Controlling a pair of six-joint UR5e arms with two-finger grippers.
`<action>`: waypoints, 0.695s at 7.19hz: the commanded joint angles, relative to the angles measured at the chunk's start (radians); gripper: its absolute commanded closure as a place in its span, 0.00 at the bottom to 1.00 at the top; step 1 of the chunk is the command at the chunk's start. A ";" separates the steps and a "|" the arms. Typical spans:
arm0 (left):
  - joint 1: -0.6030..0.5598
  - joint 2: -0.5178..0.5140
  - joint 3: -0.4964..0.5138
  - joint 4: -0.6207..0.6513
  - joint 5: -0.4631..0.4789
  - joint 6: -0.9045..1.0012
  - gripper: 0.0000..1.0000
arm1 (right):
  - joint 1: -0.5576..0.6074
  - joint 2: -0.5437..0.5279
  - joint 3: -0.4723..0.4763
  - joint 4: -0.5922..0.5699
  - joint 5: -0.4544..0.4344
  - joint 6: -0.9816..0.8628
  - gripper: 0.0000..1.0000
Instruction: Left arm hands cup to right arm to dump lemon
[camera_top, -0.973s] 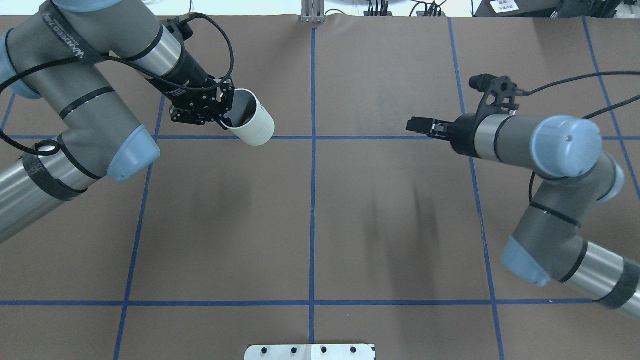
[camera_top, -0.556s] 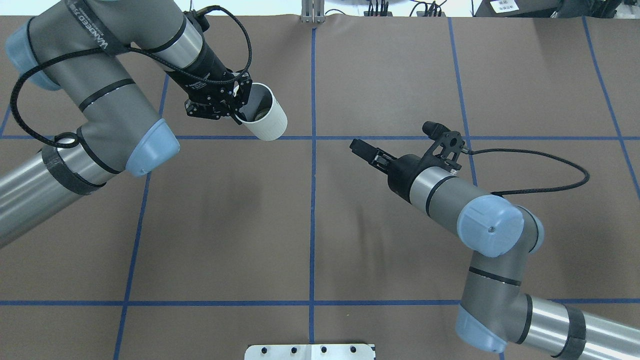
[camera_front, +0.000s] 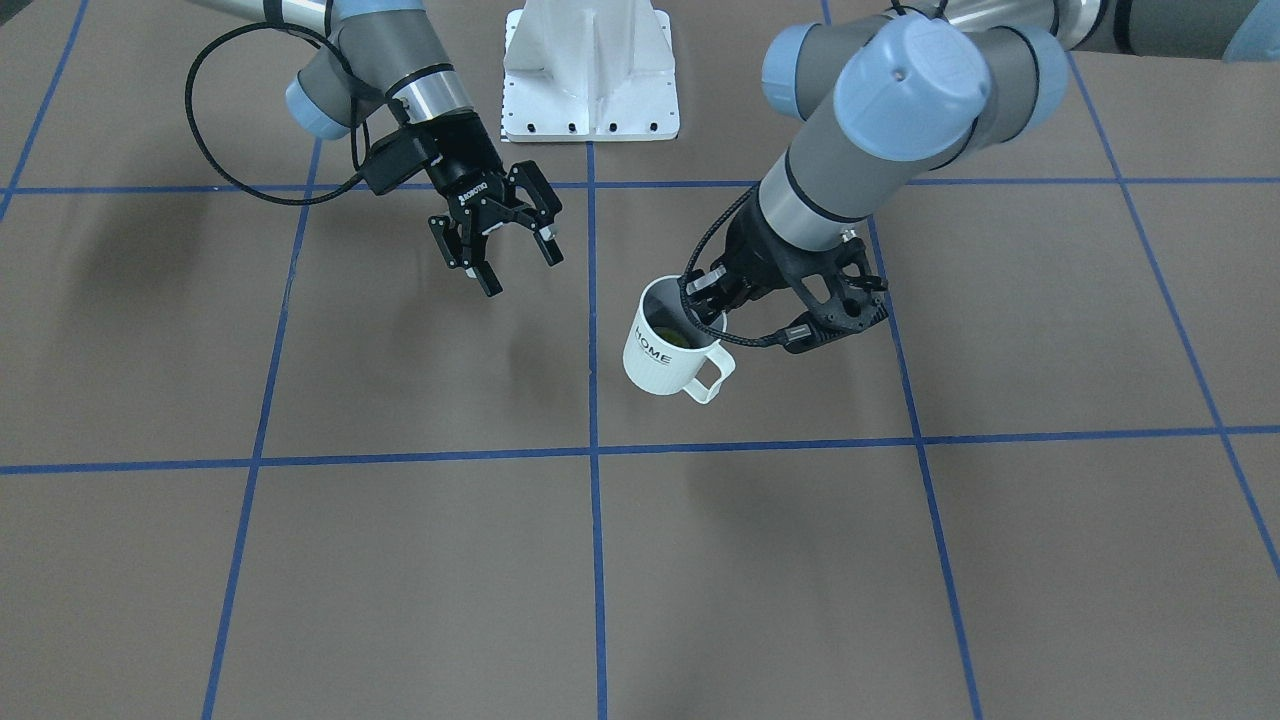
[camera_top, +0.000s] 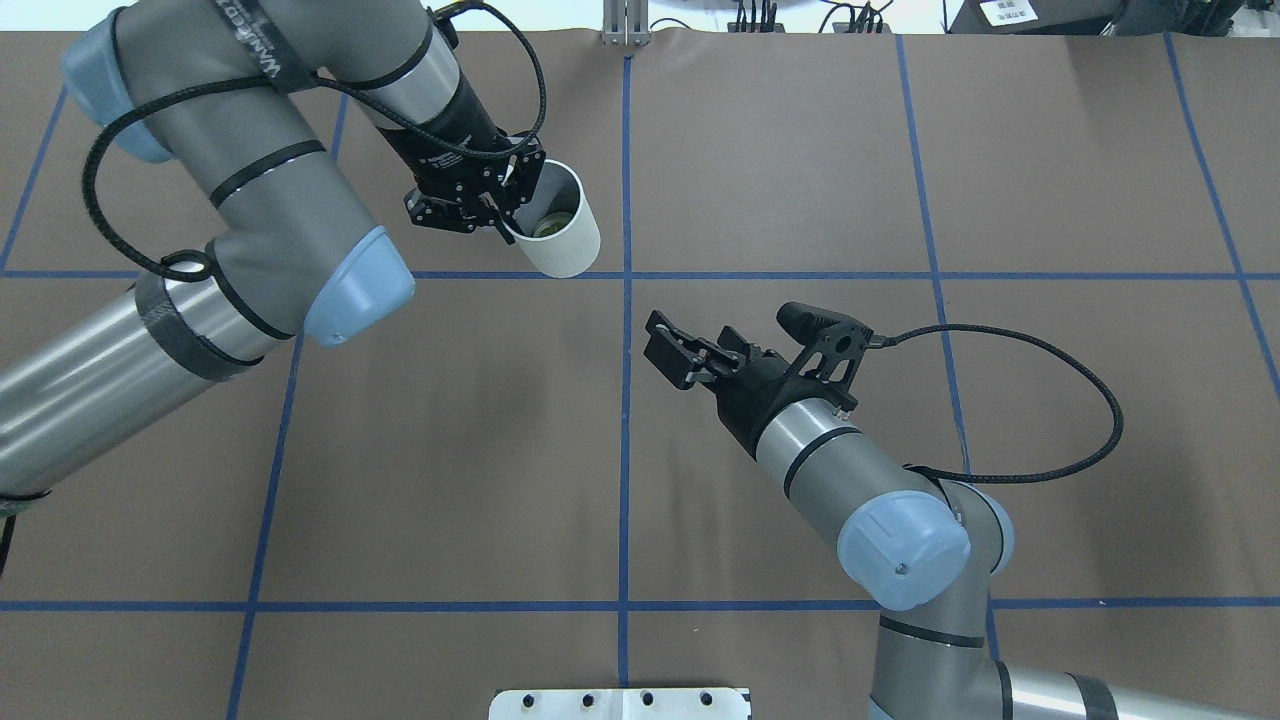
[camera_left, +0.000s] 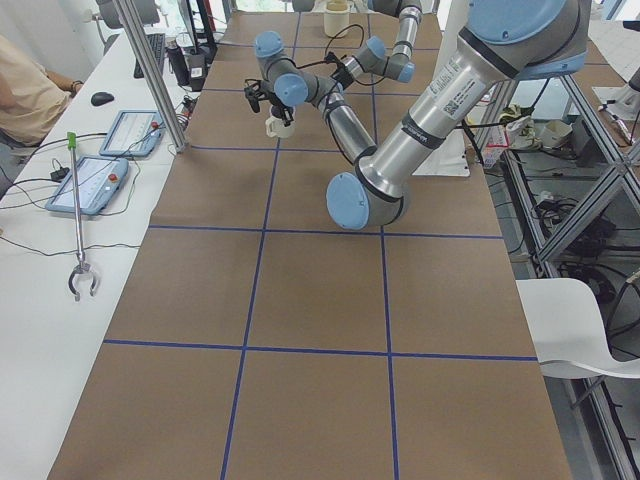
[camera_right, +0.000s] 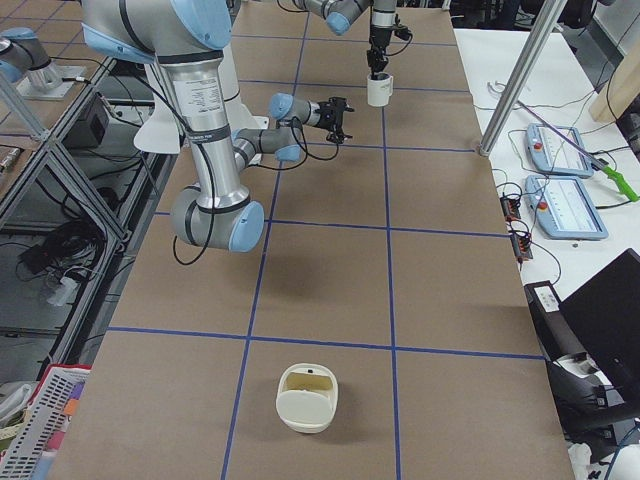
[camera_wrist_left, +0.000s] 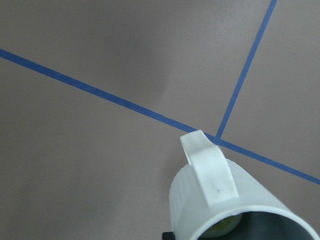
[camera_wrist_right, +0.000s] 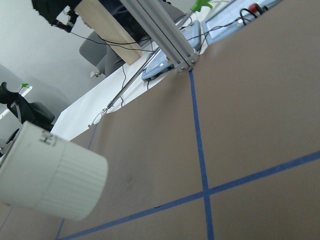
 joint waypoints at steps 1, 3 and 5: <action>0.074 -0.139 0.059 0.154 0.092 -0.010 1.00 | -0.009 0.027 -0.039 -0.004 -0.096 -0.246 0.01; 0.086 -0.161 0.071 0.163 0.093 -0.036 1.00 | -0.049 0.081 -0.145 -0.004 -0.252 -0.299 0.01; 0.118 -0.169 0.073 0.174 0.096 -0.039 1.00 | -0.090 0.089 -0.194 -0.002 -0.392 -0.299 0.01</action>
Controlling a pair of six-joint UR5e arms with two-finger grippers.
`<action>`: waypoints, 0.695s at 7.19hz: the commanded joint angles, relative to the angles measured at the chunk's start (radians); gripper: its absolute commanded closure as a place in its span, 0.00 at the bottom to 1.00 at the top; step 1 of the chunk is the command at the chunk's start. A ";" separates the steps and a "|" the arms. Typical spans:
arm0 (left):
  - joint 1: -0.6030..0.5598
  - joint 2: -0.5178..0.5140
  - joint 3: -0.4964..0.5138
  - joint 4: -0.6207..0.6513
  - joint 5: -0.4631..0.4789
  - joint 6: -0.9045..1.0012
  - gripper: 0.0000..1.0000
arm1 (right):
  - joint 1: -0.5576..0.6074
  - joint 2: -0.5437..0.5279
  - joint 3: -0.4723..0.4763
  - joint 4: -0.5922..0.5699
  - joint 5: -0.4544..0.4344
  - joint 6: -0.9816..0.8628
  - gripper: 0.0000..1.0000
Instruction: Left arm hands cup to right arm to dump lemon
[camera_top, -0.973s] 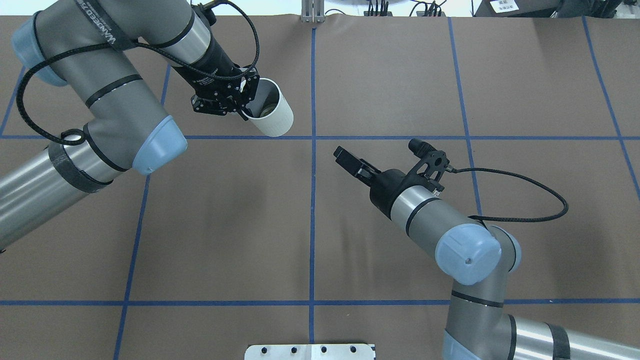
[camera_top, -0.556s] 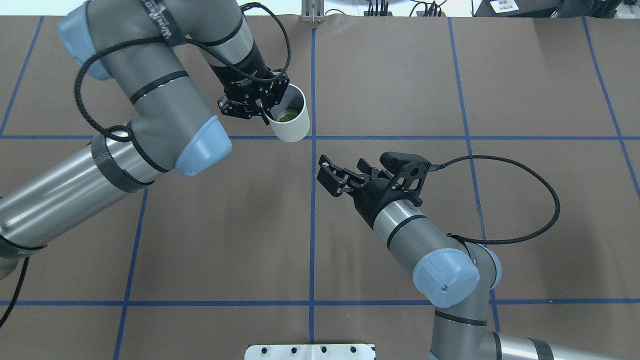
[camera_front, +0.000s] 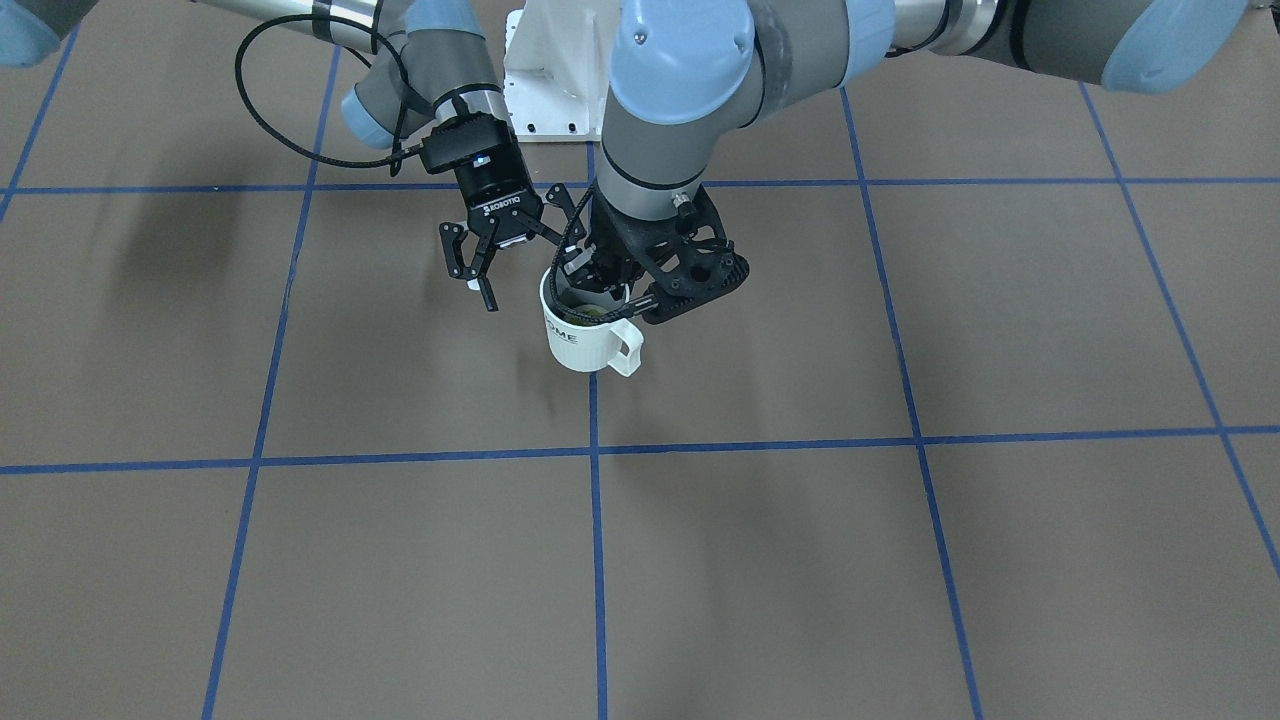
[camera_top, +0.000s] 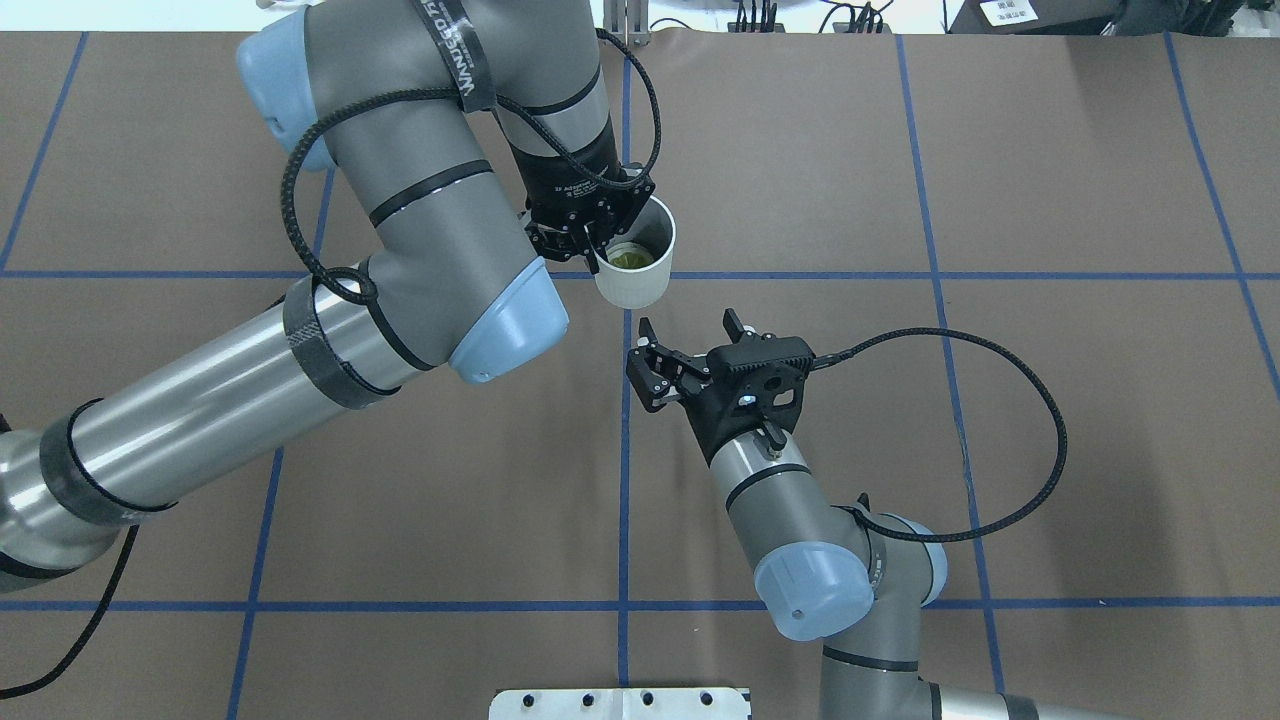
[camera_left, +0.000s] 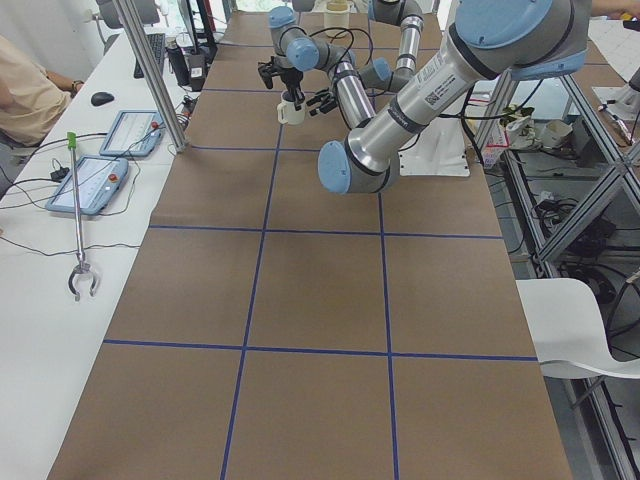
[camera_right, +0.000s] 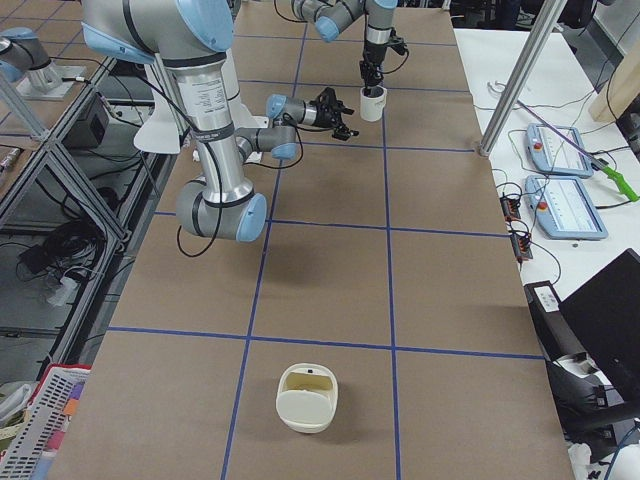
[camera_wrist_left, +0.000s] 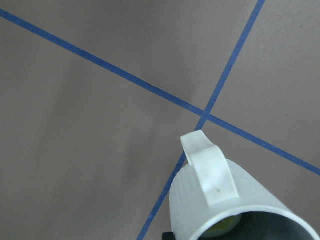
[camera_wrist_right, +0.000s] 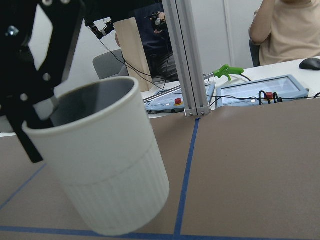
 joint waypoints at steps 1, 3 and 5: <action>0.038 -0.007 0.005 0.005 0.003 -0.031 1.00 | -0.027 0.008 -0.039 0.000 -0.088 -0.019 0.01; 0.049 -0.022 0.008 0.004 0.003 -0.035 1.00 | -0.042 0.008 -0.059 0.000 -0.133 -0.055 0.01; 0.051 -0.056 0.059 0.002 0.004 -0.035 1.00 | -0.076 0.008 -0.055 0.001 -0.167 -0.105 0.01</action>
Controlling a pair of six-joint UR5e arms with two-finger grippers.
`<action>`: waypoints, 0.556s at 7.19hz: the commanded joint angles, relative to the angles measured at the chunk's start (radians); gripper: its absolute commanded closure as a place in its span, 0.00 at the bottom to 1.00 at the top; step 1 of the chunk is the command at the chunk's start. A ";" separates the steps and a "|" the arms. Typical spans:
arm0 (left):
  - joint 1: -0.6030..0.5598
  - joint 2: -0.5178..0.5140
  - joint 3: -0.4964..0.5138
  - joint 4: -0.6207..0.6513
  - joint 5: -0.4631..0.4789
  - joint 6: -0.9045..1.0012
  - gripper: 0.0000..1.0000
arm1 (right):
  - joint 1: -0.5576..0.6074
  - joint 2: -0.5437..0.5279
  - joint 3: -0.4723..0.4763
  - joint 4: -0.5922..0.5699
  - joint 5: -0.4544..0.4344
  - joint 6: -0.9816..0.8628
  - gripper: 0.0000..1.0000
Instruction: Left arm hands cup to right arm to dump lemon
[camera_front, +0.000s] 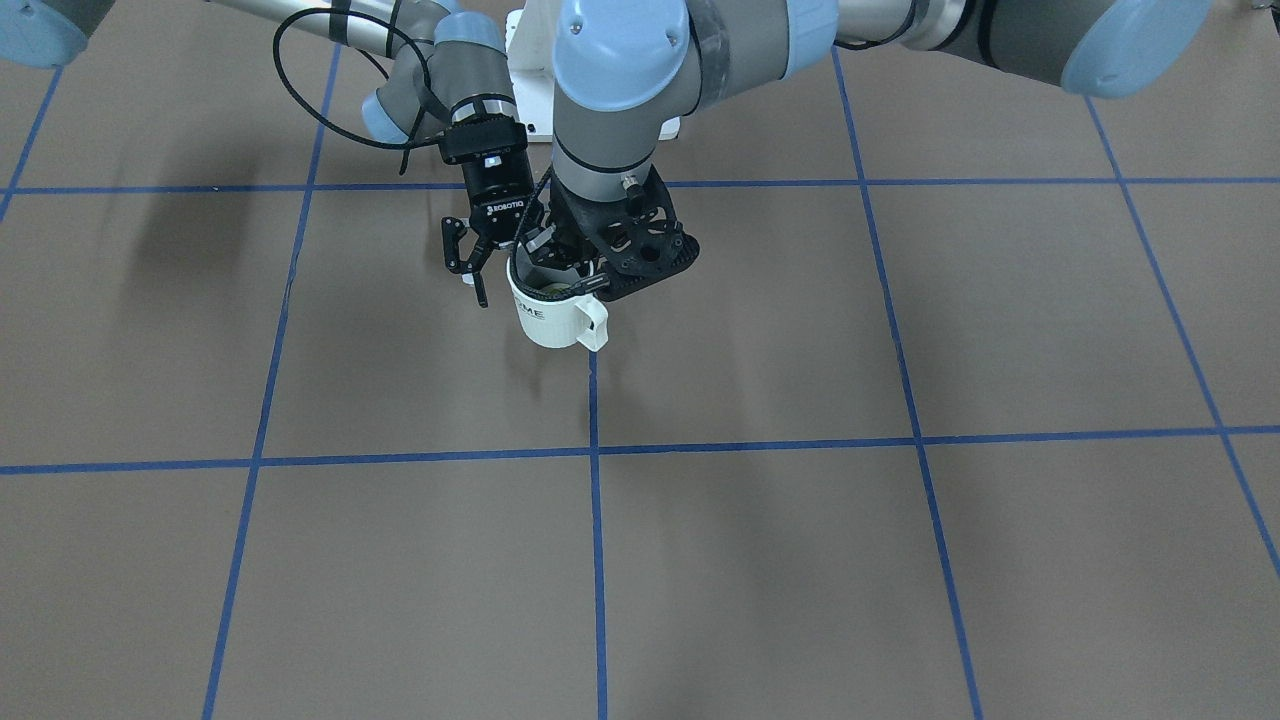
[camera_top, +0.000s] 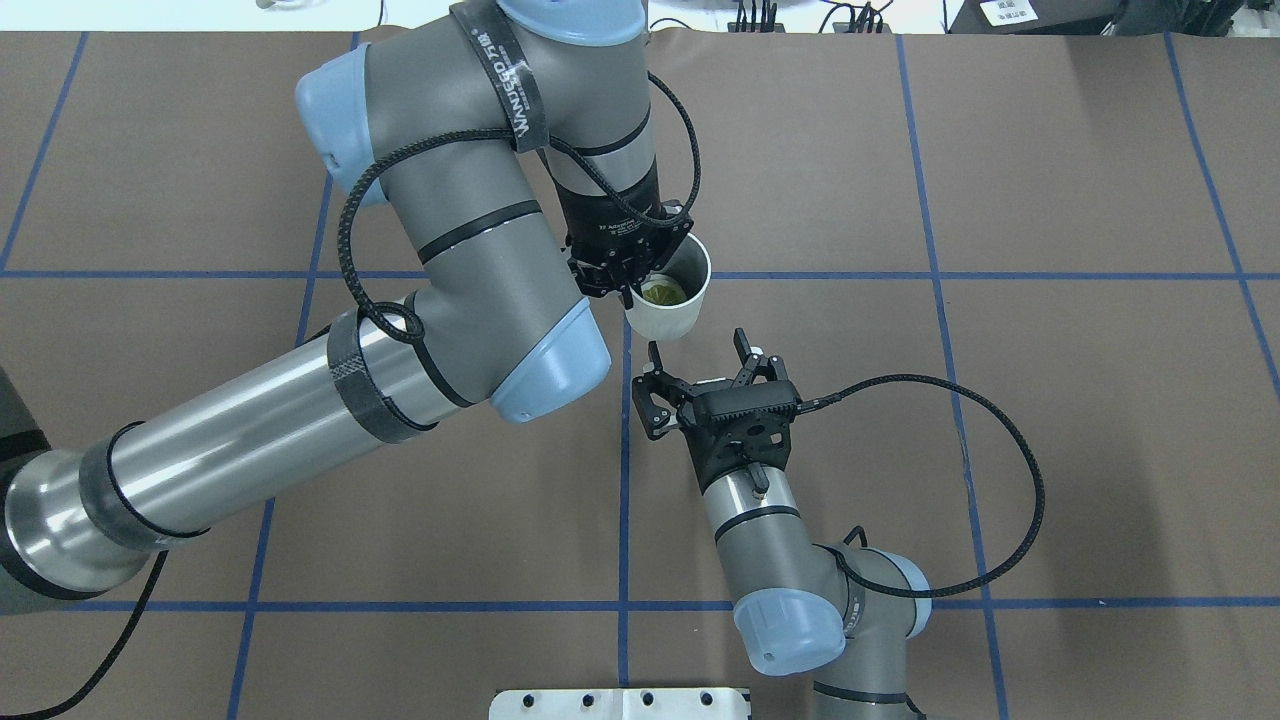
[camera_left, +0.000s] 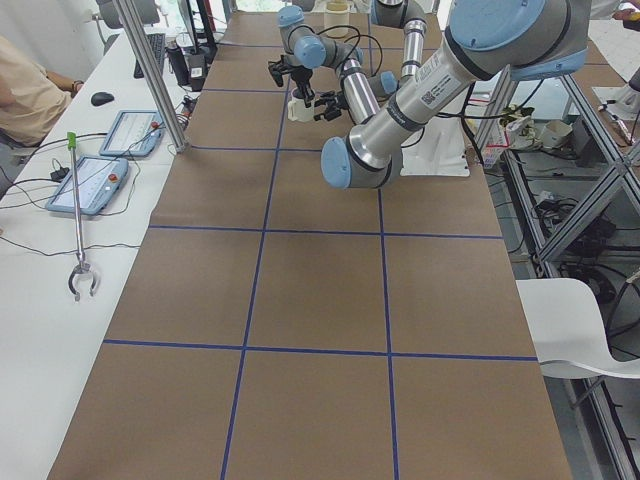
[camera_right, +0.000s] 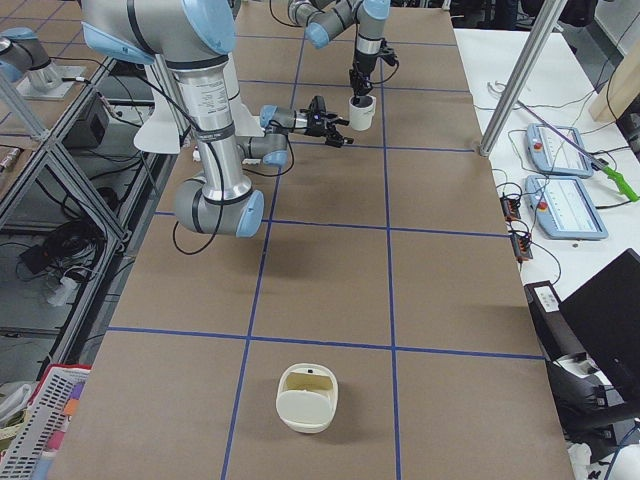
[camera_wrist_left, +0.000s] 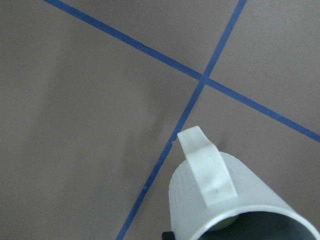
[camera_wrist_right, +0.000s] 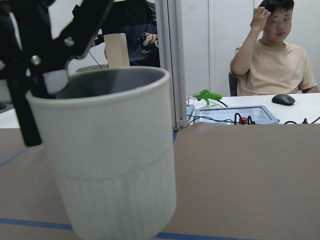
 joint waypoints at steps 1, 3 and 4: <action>0.002 -0.017 0.029 -0.002 0.001 -0.001 1.00 | -0.027 0.012 0.000 0.001 -0.026 -0.035 0.01; 0.013 -0.017 0.027 -0.001 0.001 -0.001 1.00 | -0.027 0.019 -0.001 0.003 -0.026 -0.087 0.01; 0.014 -0.017 0.026 -0.001 0.001 0.001 1.00 | -0.019 0.019 -0.003 0.001 -0.026 -0.098 0.01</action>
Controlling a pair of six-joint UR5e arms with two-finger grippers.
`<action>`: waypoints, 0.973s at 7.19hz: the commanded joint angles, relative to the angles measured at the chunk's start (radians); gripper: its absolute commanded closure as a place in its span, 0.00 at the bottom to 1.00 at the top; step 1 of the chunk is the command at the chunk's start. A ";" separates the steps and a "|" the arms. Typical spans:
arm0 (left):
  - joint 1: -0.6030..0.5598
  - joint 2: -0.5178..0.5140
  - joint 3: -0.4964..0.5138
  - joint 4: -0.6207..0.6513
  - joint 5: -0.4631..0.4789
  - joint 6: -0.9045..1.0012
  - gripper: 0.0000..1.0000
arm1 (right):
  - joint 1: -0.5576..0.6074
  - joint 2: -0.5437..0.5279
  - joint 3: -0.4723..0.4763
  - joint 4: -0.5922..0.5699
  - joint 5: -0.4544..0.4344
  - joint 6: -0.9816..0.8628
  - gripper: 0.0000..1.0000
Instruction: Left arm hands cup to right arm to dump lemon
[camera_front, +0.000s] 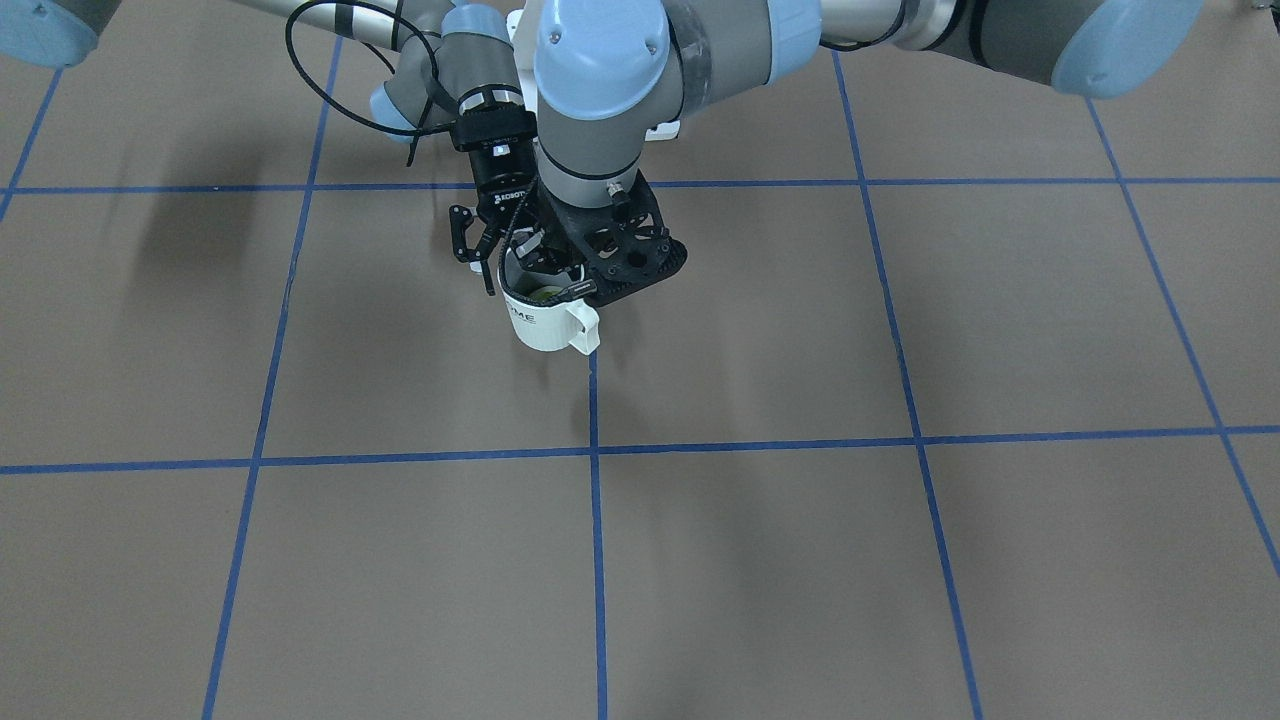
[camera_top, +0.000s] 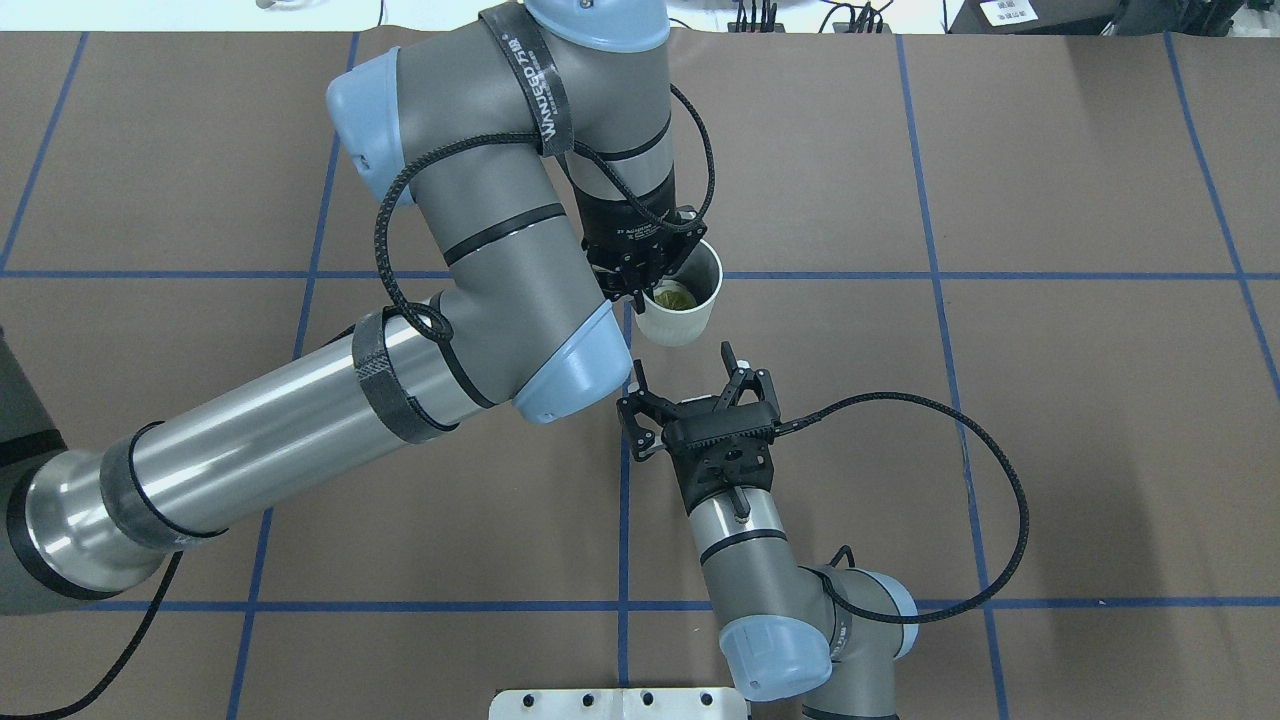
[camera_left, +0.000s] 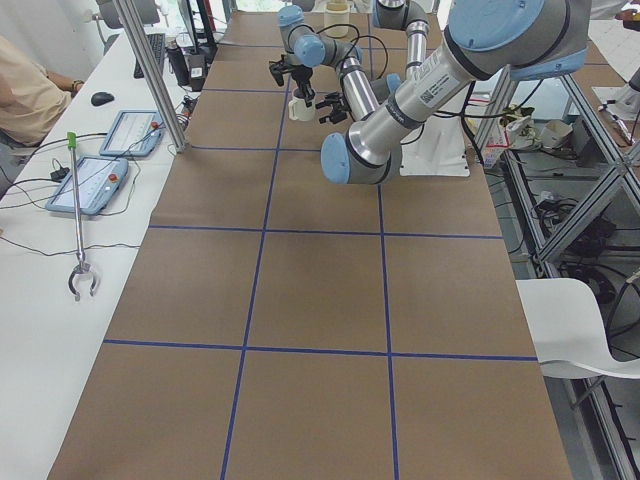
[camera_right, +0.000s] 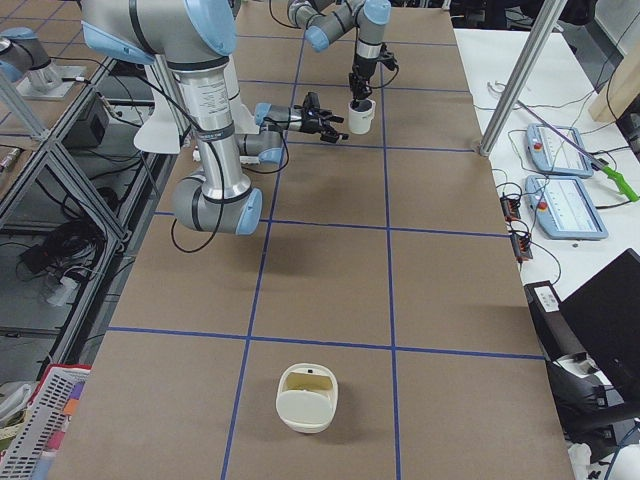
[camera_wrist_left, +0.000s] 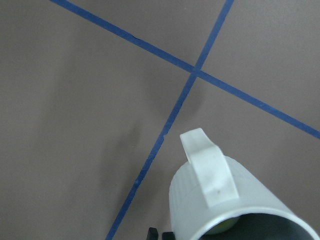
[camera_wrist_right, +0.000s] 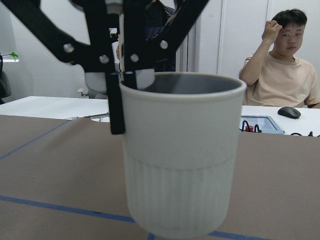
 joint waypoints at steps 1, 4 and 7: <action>0.005 0.000 -0.001 0.000 -0.002 0.001 1.00 | 0.008 0.005 0.003 0.004 0.000 -0.052 0.01; 0.018 0.003 -0.007 0.000 -0.005 0.010 1.00 | 0.028 0.012 0.003 0.010 0.001 -0.049 0.02; 0.017 0.006 -0.013 0.002 -0.006 0.012 1.00 | 0.036 0.011 0.000 0.055 0.006 -0.046 0.01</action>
